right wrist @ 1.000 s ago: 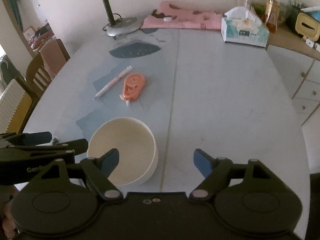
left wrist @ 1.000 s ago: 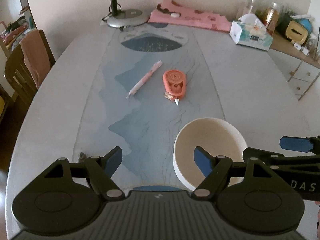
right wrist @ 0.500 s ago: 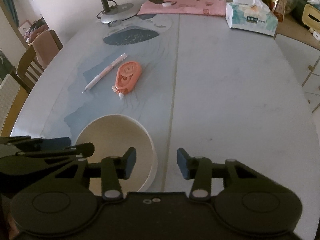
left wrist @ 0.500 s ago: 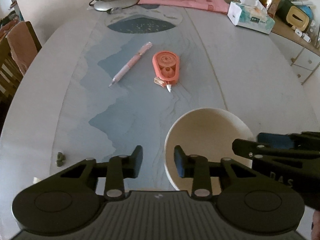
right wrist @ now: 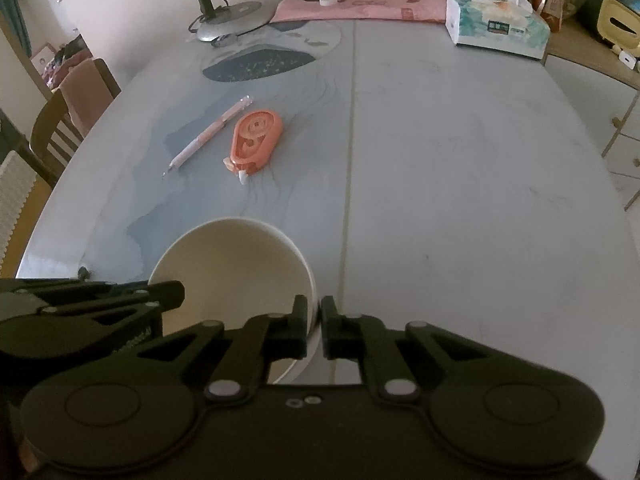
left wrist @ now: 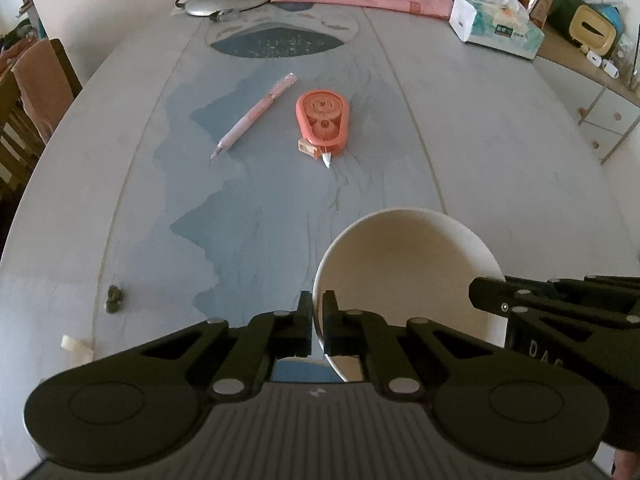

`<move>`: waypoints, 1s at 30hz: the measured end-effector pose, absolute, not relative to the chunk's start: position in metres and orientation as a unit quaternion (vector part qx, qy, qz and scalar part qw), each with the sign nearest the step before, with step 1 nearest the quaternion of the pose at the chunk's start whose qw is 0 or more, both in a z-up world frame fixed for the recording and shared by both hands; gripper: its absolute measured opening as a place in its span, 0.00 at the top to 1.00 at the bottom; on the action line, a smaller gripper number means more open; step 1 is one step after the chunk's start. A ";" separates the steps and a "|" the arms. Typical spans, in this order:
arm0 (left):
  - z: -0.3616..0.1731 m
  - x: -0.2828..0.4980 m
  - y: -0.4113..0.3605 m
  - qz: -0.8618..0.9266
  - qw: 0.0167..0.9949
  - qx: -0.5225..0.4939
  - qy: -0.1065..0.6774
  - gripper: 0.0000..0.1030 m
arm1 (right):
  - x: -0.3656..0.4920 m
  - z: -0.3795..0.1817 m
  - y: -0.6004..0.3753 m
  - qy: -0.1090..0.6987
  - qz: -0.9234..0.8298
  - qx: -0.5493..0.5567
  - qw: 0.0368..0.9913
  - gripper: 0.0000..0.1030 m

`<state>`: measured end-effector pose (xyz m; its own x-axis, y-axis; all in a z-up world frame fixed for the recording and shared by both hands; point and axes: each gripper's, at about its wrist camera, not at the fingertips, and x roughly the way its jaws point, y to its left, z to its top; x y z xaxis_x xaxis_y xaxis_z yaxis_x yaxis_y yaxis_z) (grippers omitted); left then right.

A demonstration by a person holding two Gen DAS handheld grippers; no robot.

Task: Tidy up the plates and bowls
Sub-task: 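Close the left gripper on the white bowl rim while the right gripper clamps it, then lift the white bowl with both grippers and carry it over the pink pot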

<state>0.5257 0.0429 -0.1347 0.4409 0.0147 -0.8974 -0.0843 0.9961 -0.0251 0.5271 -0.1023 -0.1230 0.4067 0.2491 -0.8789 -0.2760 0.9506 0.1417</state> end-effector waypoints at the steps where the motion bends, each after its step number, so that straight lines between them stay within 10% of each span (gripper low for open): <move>1: -0.133 0.523 0.042 0.028 0.848 -0.031 0.528 0.96 | 0.526 -0.122 -0.103 0.522 0.156 -0.011 0.838 0.94; 30: -0.006 0.344 0.061 0.048 0.868 -0.038 0.493 0.96 | 0.371 0.005 -0.085 0.480 0.197 -0.022 0.854 0.92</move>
